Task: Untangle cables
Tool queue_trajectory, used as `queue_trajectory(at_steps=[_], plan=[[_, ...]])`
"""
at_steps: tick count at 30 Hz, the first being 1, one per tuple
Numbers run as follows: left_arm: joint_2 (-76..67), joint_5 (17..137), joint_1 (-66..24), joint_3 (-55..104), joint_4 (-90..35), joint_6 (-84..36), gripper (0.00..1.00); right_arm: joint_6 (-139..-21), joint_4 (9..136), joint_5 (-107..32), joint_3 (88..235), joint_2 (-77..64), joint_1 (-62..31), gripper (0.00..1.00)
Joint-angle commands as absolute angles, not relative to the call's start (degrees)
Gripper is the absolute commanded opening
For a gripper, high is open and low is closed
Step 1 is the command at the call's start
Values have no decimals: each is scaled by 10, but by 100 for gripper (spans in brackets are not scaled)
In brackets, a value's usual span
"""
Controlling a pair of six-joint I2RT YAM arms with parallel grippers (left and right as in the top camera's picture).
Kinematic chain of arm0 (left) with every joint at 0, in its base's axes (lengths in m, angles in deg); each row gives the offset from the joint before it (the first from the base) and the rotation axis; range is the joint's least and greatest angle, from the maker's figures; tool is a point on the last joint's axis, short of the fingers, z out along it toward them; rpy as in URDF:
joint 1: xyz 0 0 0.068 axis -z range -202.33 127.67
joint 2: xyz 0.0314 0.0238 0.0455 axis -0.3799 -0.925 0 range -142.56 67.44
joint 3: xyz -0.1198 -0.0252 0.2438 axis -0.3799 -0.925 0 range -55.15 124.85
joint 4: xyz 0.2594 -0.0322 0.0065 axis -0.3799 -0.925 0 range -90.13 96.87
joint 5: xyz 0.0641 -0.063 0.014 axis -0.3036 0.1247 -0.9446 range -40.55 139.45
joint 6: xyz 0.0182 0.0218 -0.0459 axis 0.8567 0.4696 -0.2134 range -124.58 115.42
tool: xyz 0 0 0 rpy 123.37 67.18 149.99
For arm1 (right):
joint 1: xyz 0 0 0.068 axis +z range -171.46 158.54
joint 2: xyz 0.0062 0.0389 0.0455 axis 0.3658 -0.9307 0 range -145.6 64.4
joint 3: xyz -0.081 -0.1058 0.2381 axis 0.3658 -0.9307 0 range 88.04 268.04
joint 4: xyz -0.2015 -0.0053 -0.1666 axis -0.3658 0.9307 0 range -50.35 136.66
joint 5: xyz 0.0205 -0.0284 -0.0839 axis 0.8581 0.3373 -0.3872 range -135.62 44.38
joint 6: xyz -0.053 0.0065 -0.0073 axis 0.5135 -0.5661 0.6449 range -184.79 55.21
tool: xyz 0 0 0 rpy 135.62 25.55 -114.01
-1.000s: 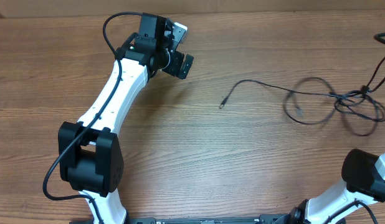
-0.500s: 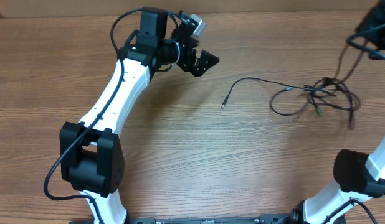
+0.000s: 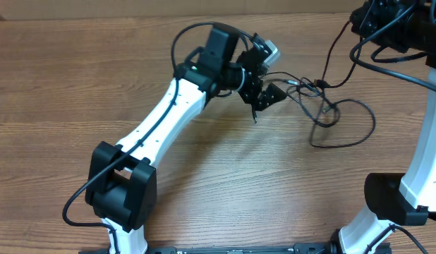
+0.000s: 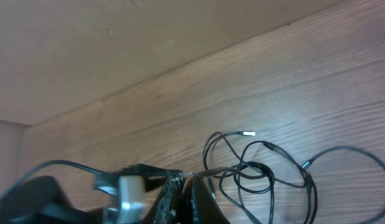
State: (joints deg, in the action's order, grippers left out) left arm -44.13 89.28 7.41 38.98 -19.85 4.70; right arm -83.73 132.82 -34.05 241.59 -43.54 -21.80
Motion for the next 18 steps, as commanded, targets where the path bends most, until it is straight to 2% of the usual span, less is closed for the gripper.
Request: queue_trajectory(at_steps=[1,6,18], plan=[[-448,822,93,399,-212,65,100,-849,1314,-318,2418,-420,-217,4],[-448,771,104,398,-222,93,99,-849,1311,-315,2418,-420,-217,4],[-467,780,109,398,-222,243,99,-836,1313,-253,2418,-420,-217,4]])
